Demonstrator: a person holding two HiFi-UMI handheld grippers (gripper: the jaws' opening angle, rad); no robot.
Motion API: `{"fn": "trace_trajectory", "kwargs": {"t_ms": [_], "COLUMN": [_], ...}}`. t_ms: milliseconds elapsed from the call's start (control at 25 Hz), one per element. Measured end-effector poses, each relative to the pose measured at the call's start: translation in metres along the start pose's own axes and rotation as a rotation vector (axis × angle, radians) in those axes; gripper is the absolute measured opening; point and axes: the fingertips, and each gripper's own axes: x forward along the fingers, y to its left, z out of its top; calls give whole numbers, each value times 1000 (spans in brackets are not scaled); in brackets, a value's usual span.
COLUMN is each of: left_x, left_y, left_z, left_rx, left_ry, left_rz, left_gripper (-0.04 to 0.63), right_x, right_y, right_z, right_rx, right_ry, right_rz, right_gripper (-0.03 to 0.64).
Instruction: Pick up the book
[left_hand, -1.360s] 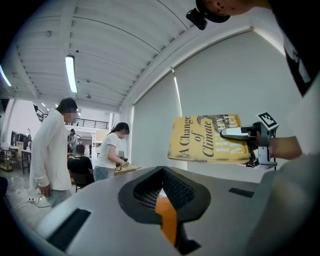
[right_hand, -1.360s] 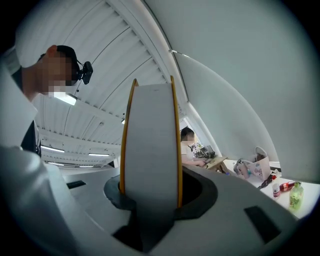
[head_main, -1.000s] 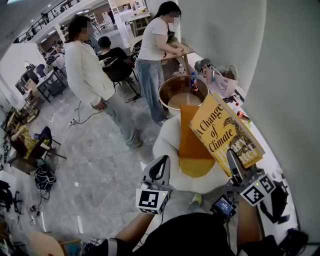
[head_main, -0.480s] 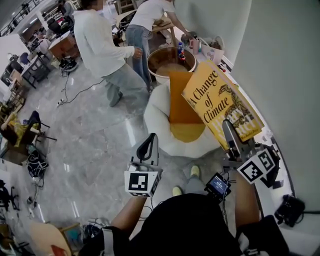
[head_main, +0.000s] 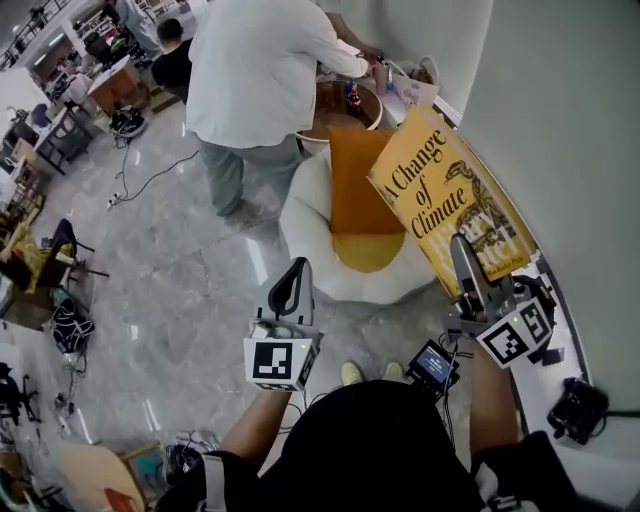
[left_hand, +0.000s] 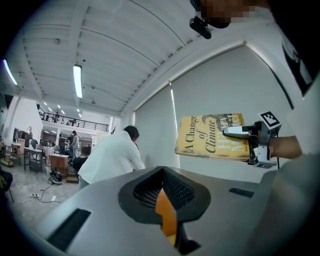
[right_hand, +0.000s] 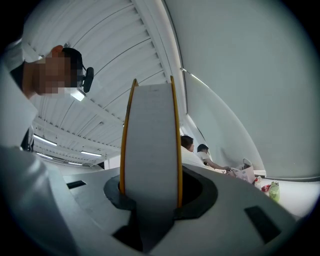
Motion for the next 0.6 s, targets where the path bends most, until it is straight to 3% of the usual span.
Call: {"fn": "trace_trajectory", "kwargs": {"t_ms": [600], "left_x": [6], "left_y": [10], "left_z": [16], "left_rx": [18], "left_ry": [-46], "left_rz": [-31], "left_gripper": [11], "right_x": [5], "right_y": [9], "right_z": [1], "right_rx": [-72], "right_ry": [-10], "right_rz": [-30], "right_gripper": [153]}}
